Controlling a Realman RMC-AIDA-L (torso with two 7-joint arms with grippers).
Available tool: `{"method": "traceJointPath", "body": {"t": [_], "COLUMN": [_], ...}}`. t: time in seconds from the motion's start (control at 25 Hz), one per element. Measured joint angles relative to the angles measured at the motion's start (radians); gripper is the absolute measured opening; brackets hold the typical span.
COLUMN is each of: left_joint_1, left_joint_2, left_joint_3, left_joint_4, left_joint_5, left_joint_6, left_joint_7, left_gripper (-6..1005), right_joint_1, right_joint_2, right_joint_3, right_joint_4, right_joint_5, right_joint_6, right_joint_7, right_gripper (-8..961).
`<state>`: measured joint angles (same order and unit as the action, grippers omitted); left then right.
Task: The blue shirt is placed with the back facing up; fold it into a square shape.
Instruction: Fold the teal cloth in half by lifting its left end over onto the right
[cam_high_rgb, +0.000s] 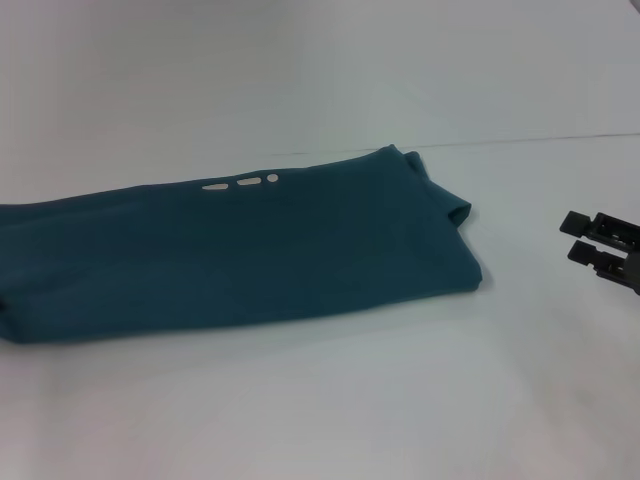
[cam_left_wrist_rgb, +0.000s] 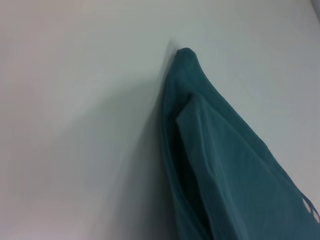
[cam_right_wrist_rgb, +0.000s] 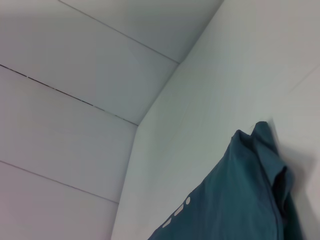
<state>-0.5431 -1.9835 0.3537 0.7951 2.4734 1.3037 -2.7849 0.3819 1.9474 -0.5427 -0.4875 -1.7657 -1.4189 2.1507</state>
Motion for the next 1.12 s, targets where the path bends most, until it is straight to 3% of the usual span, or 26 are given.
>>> {"method": "traceJointPath", "body": {"t": [0.2, 0.4, 0.68, 0.76, 1.12], "left_joint_1": [0.002, -0.006, -0.104, -0.141, -0.315], "left_joint_2": [0.000, 0.000, 0.000, -0.006, -0.075], "left_joint_3": [-0.004, -0.006, 0.007, 0.020, 0.192], "left_joint_4": [0.001, -0.008, -0.009, -0.009, -0.020], "left_joint_5": [-0.031, -0.188, -0.330, -0.348, -0.431], "left_joint_6": [0.008, 0.058, 0.136, 0.141, 0.070], "left_joint_7": [0.009, 0.019, 0.017, 0.017, 0.033], "left_gripper": [93, 98, 105, 107, 117], "right_joint_1": [0.000, 0.000, 0.002, 0.003, 0.001], "right_joint_2": [0.000, 0.001, 0.003, 0.003, 0.003], "right_joint_3": [-0.004, -0.006, -0.009, -0.010, -0.010], "right_joint_4": [0.000, 0.000, 0.000, 0.000, 0.000], "right_joint_5": [-0.001, -0.001, -0.001, -0.002, -0.002], "right_joint_6": [0.000, 0.000, 0.000, 0.000, 0.000], "right_joint_7": [0.000, -0.004, -0.009, -0.010, -0.011], "right_gripper": [706, 707, 707, 707, 707]}}
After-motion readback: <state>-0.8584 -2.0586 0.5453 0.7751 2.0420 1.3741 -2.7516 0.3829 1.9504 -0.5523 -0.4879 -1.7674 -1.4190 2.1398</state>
